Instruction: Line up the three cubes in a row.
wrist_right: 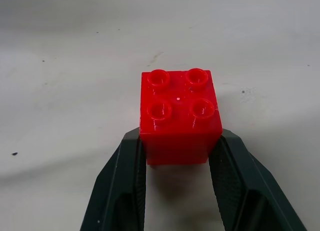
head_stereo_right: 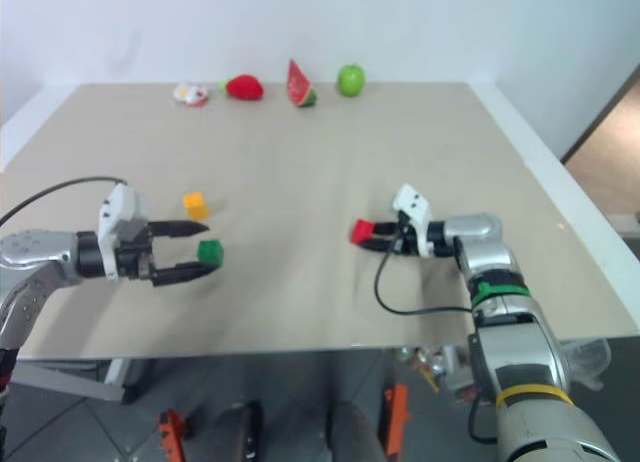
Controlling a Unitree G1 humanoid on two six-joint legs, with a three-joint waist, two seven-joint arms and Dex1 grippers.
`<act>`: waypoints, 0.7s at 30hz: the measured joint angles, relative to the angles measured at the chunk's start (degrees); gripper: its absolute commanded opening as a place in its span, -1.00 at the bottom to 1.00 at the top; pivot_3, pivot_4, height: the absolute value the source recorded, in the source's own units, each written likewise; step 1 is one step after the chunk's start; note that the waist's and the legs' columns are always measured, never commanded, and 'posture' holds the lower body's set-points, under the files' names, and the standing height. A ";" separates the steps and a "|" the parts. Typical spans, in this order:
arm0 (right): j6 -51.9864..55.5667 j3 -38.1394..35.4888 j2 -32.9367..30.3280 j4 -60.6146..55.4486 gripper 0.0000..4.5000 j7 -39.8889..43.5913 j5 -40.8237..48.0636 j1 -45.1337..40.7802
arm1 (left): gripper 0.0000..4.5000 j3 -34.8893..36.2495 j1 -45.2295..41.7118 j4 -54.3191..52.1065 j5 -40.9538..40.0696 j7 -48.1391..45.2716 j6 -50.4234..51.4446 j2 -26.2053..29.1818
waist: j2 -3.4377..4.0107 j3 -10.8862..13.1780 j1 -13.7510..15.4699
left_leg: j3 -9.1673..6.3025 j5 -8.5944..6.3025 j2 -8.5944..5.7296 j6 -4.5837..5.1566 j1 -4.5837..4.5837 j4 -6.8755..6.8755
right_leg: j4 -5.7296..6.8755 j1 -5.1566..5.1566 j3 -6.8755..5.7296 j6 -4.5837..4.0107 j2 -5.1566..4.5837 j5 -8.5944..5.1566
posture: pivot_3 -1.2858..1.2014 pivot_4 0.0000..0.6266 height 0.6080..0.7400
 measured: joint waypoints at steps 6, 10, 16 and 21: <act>-0.41 0.03 0.29 -0.03 -0.46 1.13 -0.04 0.00 | 0.89 0.00 0.00 0.40 -0.02 0.09 0.03 -0.74 | 0.00 0.00 0.00 | -0.01 0.00 0.00 0.00 0.01 0.01 | 0.02 0.00 0.01 0.00 0.02 0.02 | 0.03 -0.52 1.00; -0.12 0.96 0.02 -4.13 -0.46 6.94 0.01 1.22 | 0.89 0.00 0.04 0.49 -0.24 0.28 0.48 -1.40 | 0.00 0.00 0.01 | -0.02 0.00 0.00 0.00 0.01 0.02 | 0.04 0.00 0.01 0.04 0.03 0.03 | 0.03 -0.52 1.00; -0.12 1.24 -2.01 -5.95 -0.46 11.27 0.02 3.05 | 0.89 0.05 0.79 0.48 -1.15 0.48 1.30 -1.52 | 0.00 0.00 0.02 | -0.01 0.00 0.00 0.00 0.01 0.07 | 0.05 0.02 0.02 0.02 0.02 0.02 | 0.03 -0.52 1.00; -0.59 1.23 -3.42 -5.66 -0.46 12.71 0.01 3.27 | 0.89 0.32 0.80 0.47 -1.66 0.55 2.08 -1.52 | 0.00 0.00 0.01 | -0.01 0.02 0.00 -0.02 0.01 0.13 | 0.05 0.02 0.03 -0.05 0.03 0.03 | 0.03 -0.52 1.00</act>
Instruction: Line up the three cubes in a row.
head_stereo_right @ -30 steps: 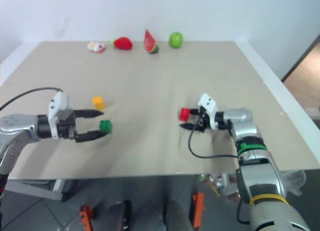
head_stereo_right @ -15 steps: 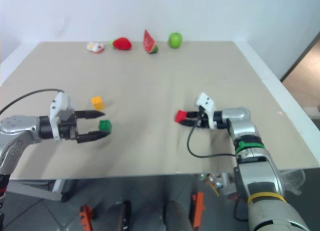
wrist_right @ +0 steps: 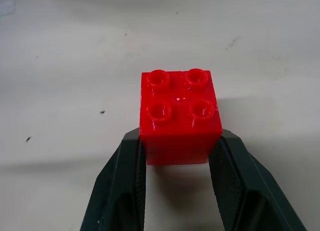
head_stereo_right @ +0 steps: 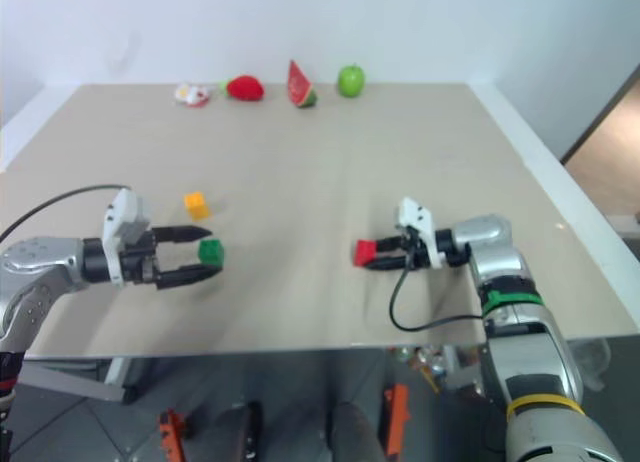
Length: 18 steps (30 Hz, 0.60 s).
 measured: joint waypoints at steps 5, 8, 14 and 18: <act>-0.86 -0.15 -1.18 1.34 -0.46 0.64 0.01 -0.03 | 0.89 1.38 0.08 -0.13 -1.14 0.11 1.26 0.00 | 0.00 0.00 0.00 | 0.01 0.00 0.00 0.00 0.00 0.08 | 0.00 0.03 0.02 -0.08 0.00 -0.04 | 0.03 -0.52 1.00; -1.02 -0.13 -1.18 1.47 -0.46 1.04 0.00 -0.06 | 0.89 1.71 0.08 -0.19 -1.78 0.17 1.94 0.00 | 0.00 0.00 0.00 | 0.00 0.00 0.00 0.00 0.00 0.10 | 0.01 0.04 0.02 -0.08 0.00 -0.04 | 0.03 -0.52 1.00; -0.83 0.10 -0.92 1.14 -0.46 1.67 0.06 -0.08 | 0.89 1.72 0.07 -0.19 -2.11 0.79 2.11 0.00 | 0.00 0.00 0.00 | 0.00 0.00 0.00 0.00 0.01 0.10 | 0.03 0.04 0.02 -0.06 0.01 -0.03 | 0.03 -0.52 1.00; -0.84 0.48 -0.95 0.82 -0.46 1.83 0.09 -0.07 | 0.89 1.79 0.07 -0.19 -2.29 1.21 2.14 0.00 | 0.00 0.00 0.00 | 0.00 0.00 0.01 0.00 0.02 0.10 | 0.04 0.04 0.02 -0.07 0.02 -0.03 | 0.03 -0.52 1.00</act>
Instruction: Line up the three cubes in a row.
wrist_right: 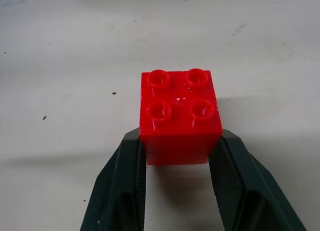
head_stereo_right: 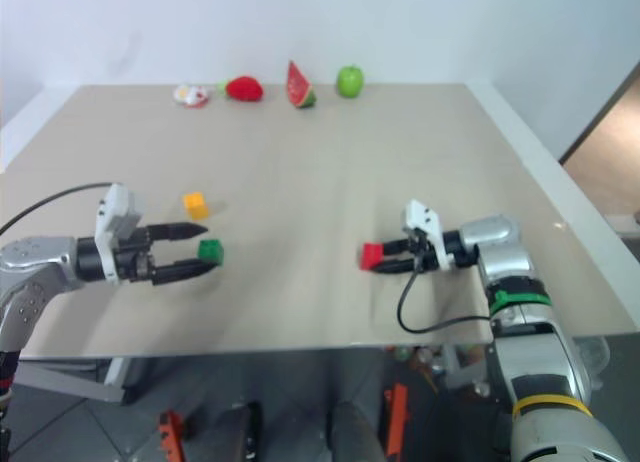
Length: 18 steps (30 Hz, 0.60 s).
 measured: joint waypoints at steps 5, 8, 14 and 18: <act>-0.08 0.70 -0.16 -0.31 -0.01 0.05 0.18 0.00 | 0.89 0.04 0.00 0.01 -0.03 0.05 0.02 0.00 | 0.00 0.00 0.00 | 0.00 0.00 0.00 0.00 0.01 0.00 | 0.00 0.00 0.00 -0.01 0.00 0.00 | 0.03 -0.52 1.00; -0.01 1.65 0.10 0.12 0.39 0.10 -0.34 0.01 | 0.89 0.04 0.08 0.19 0.27 0.11 -0.02 0.01 | 0.00 0.00 0.00 | 0.01 0.00 0.00 0.00 0.01 0.00 | 0.01 -0.01 0.02 -0.01 0.00 0.01 | 0.03 -0.52 1.00; -0.46 1.79 0.48 0.11 0.86 -0.26 -0.71 0.01 | 0.89 0.27 2.58 2.91 2.73 1.12 -1.35 0.01 | -0.02 -0.01 -0.20 | 0.05 0.10 0.00 0.05 0.14 0.16 | 0.01 0.07 0.10 -0.08 0.00 0.24 | 0.03 -0.52 1.00; 0.10 1.30 -2.34 -0.18 0.86 -0.20 -0.65 0.01 | 0.89 3.32 4.74 6.71 2.94 1.20 -1.77 0.99 | -0.01 0.00 -0.18 | 0.08 0.15 -0.01 0.08 0.12 0.18 | 0.01 0.03 0.10 -0.13 -0.03 0.33 | 0.03 -0.52 1.00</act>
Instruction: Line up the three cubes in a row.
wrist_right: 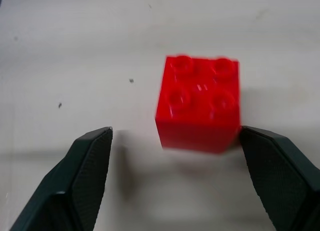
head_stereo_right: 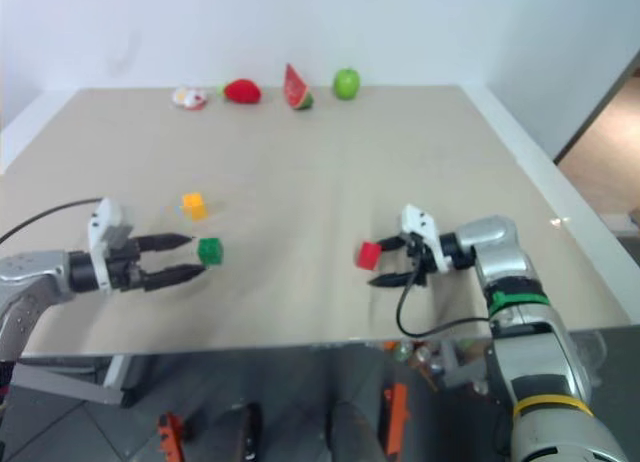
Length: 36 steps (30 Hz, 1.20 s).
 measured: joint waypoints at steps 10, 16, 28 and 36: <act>2.94 -4.80 -7.43 -8.89 0.86 0.45 5.74 -4.29 | 0.89 1.86 2.36 4.70 2.46 -1.26 -2.92 2.02 | 0.02 0.01 0.04 | 0.15 -0.01 0.02 -0.01 -0.08 -0.14 | -0.01 -0.19 -0.01 -0.02 -0.10 -0.07 | 0.03 -0.52 1.00; 14.29 -8.98 -3.88 -22.52 0.86 -0.02 15.71 -4.26 | 0.89 -2.07 1.46 7.12 6.57 -2.29 -6.53 1.24 | 0.01 0.00 0.10 | 0.13 -0.01 0.08 -0.01 -0.04 -0.29 | 0.01 -0.22 -0.04 -0.08 -0.02 -0.09 | 0.03 -0.52 1.00; 27.05 -6.05 -0.01 -48.42 0.86 -6.06 22.07 12.67 | 0.89 -11.06 -9.71 21.45 16.41 -5.04 -18.30 -4.14 | -0.02 -0.04 1.60 | 0.20 0.00 0.08 0.00 -0.24 0.04 | 0.04 -0.15 -0.10 0.06 -0.10 -0.12 | 0.03 -0.52 1.00; 28.56 -6.41 -0.57 -49.71 0.86 -8.31 23.05 14.34 | 0.89 -12.98 -15.79 29.09 19.63 -8.14 -22.08 -6.85 | -0.03 -0.05 1.57 | 0.23 0.00 0.10 0.00 -0.23 0.09 | 0.04 -0.14 -0.12 0.06 -0.10 -0.09 | 0.03 -0.52 1.00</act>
